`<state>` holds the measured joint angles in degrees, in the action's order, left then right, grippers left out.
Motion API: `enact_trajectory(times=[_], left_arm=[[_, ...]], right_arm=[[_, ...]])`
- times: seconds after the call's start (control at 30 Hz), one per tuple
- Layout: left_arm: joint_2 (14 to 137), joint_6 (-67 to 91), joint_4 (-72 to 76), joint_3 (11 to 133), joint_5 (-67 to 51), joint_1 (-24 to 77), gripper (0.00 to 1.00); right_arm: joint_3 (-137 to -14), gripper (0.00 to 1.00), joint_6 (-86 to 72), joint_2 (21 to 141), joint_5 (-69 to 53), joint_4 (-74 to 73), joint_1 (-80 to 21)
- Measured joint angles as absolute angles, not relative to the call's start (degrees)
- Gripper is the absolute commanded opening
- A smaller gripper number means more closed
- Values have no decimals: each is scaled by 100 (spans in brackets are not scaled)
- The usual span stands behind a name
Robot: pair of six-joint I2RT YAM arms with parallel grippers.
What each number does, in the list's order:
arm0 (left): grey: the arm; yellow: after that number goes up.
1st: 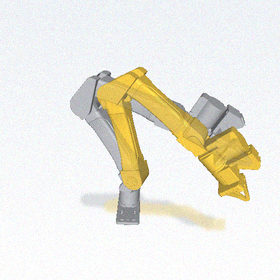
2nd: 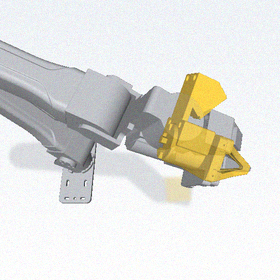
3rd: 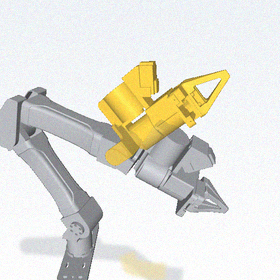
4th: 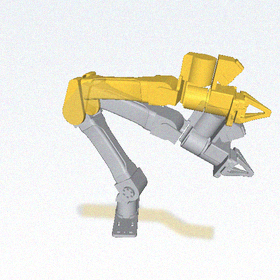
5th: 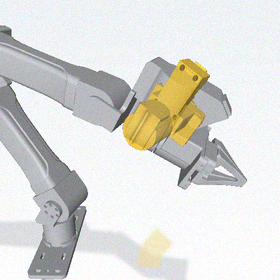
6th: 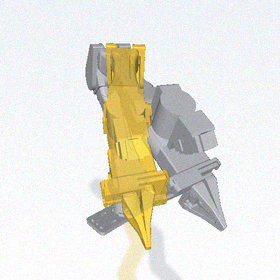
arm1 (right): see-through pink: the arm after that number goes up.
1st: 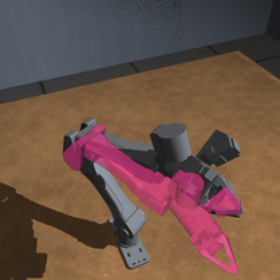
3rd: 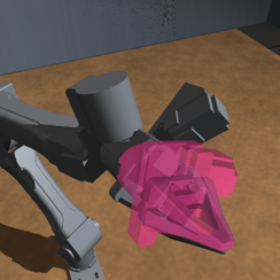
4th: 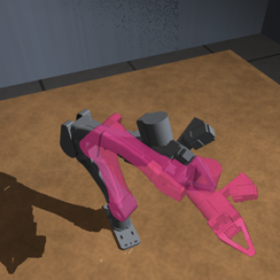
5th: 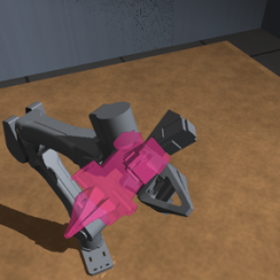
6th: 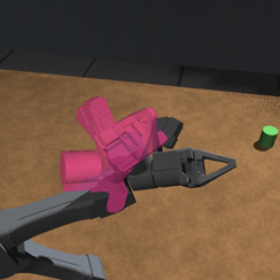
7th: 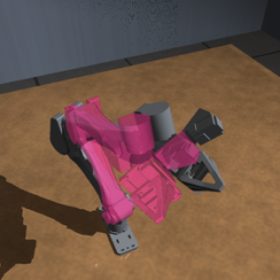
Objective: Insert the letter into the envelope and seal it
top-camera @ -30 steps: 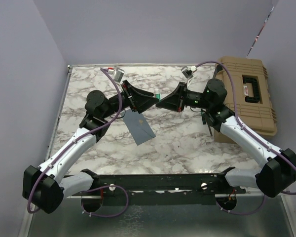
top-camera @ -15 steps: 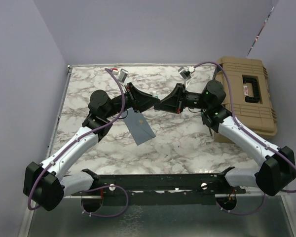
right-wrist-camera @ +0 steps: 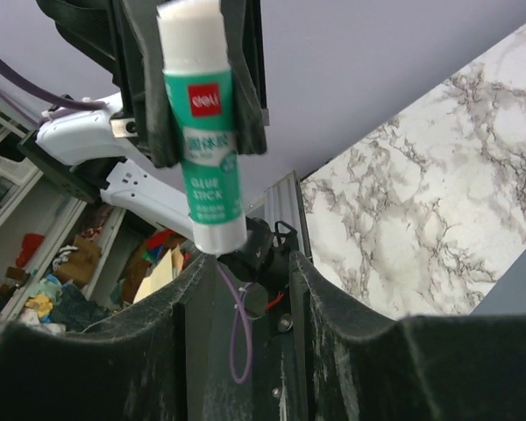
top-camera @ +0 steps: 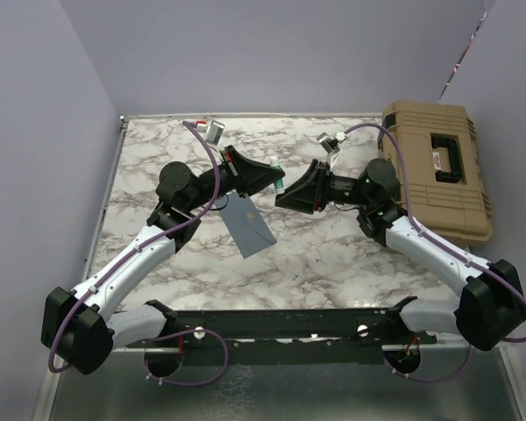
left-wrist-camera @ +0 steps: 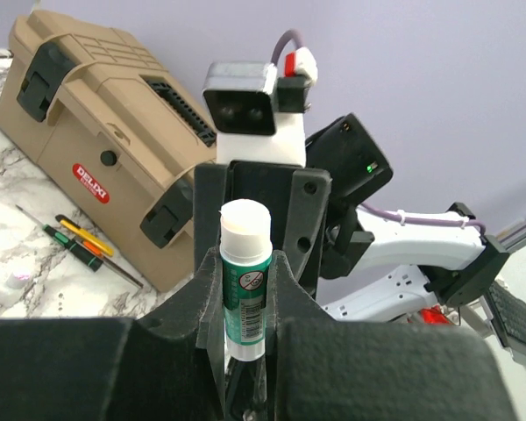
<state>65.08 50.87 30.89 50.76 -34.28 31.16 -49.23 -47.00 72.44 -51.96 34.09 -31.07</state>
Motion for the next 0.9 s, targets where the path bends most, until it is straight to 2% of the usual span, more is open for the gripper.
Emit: enact_trajectory(times=[0.07, 0.23, 0.33, 0.6, 0.8, 0.9], left_arm=[[6508, 5159, 3170, 5076, -3378, 3118, 0], [6508, 5308, 3334, 5076, -3330, 3120, 0], [6508, 5400, 3409, 5076, -3295, 3120, 0], [6508, 5542, 3544, 5076, -3269, 3122, 0], [6508, 5551, 3634, 5074, -3258, 3120, 0], [6508, 5551, 3671, 5048, -3245, 3120, 0]], right_arm=[[-4810, 42, -4871, 7247, -5196, 3607, -3107], [-4698, 53, -5347, 7255, -5194, 4377, -3107], [-4672, 54, -5610, 7319, -5175, 4842, -3107], [-4670, 49, -6128, 7649, -5041, 5570, -3107], [-4672, 40, -6453, 7815, -5037, 5996, -3107], [-4678, 40, -6517, 7822, -5037, 6040, -3107]])
